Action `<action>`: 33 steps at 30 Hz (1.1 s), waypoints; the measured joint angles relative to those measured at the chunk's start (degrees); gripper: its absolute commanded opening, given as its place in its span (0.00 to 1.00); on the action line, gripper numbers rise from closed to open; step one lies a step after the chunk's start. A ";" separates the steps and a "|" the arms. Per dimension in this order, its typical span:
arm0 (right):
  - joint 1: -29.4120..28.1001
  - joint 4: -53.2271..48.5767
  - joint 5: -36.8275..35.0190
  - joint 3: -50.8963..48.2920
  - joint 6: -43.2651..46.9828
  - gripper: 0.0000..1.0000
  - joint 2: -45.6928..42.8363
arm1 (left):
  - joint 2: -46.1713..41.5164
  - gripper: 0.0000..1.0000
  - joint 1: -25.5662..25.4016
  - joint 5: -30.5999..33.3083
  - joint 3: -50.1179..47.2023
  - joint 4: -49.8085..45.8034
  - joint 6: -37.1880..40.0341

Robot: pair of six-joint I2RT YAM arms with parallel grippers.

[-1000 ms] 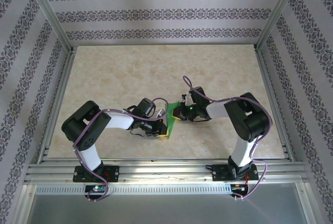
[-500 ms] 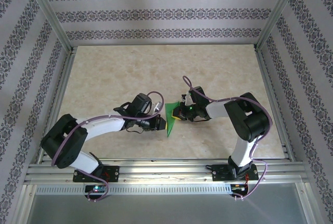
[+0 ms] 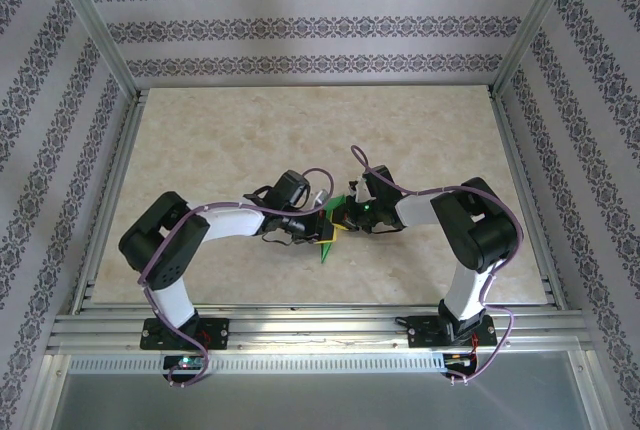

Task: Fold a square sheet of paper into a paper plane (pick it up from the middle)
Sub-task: Fold the wing for the fifth time at the center of the table.

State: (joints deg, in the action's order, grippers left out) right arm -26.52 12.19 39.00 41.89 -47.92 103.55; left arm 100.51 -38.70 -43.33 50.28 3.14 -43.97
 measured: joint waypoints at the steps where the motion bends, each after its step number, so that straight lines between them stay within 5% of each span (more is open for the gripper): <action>1: 0.00 0.00 0.00 0.00 0.00 0.06 0.00 | 0.26 0.03 -0.04 -0.11 0.09 0.00 0.02; 33: -0.15 -0.79 -0.17 0.37 0.22 0.05 0.11 | 2.75 0.03 -1.99 0.46 -4.11 0.98 2.99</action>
State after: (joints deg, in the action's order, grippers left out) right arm -26.68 11.40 38.83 42.26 -47.70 103.66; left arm 103.26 -40.69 -42.87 46.17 4.12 -40.97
